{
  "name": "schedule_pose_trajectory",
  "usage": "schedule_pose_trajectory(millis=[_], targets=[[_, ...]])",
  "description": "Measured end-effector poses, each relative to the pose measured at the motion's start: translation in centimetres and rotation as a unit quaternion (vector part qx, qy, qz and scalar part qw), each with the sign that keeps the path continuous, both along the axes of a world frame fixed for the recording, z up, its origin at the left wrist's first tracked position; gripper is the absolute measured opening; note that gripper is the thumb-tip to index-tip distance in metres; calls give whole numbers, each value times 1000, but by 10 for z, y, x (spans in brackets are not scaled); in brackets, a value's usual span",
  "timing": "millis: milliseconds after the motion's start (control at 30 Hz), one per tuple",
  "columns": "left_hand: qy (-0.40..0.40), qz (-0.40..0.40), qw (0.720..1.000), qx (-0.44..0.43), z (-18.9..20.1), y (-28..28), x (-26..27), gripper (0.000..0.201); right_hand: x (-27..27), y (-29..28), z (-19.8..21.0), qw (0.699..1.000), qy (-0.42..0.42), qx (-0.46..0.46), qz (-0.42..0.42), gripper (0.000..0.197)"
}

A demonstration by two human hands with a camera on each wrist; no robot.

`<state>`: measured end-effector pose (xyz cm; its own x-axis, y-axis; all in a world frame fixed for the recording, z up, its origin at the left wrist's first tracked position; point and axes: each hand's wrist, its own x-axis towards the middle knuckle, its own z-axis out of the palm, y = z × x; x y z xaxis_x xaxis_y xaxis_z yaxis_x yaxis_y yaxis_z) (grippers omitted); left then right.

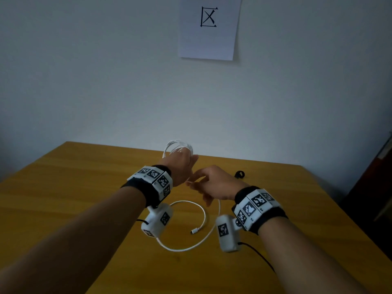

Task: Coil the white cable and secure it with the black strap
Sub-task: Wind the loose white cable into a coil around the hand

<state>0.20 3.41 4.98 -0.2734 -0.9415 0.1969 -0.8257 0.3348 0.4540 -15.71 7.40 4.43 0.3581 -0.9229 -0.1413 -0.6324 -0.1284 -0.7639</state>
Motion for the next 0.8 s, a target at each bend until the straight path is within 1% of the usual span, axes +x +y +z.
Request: schedule_pose_trajectory(millis=[133, 233, 300, 400, 467, 533, 600, 633, 700, 767, 800], targets=[[-80, 1, 997, 15, -7, -1, 10, 37, -11, -4, 4, 999, -2, -48, -14, 23], [-102, 13, 995, 19, -10, 0, 14, 41, -15, -8, 5, 996, -33, -77, -38, 21], [-98, 9, 995, 28, -12, 1, 15, 39, -16, -11, 5, 993, -43, -93, -56, 19], [-79, -7, 996, 49, -13, 2, 14, 51, -17, -14, 4, 990, -51, -112, -75, 19], [-38, -28, 996, 75, -13, 3, 12, 61, -16, -16, 3, 986, -54, -129, -90, 20], [15, -50, 993, 104, -13, 7, 9, 65, -16, -16, 2, 981, -49, -155, -107, 21], [77, -68, 984, 146, -13, 8, 8, 60, -17, -18, 1, 976, -44, -173, -124, 21], [121, -78, 974, 173, -14, 7, 7, 55, -17, -18, 1, 975, -44, -176, -128, 21], [229, -90, 941, 232, -13, 7, 5, 55, -18, -19, -1, 973, -45, -183, -130, 22], [320, -95, 901, 278, -9, 8, 1, 57, -19, -20, -4, 972, -52, -191, -127, 19], [360, -103, 879, 295, -6, 10, 0, 55, -19, -20, -5, 972, -58, -193, -124, 20]])
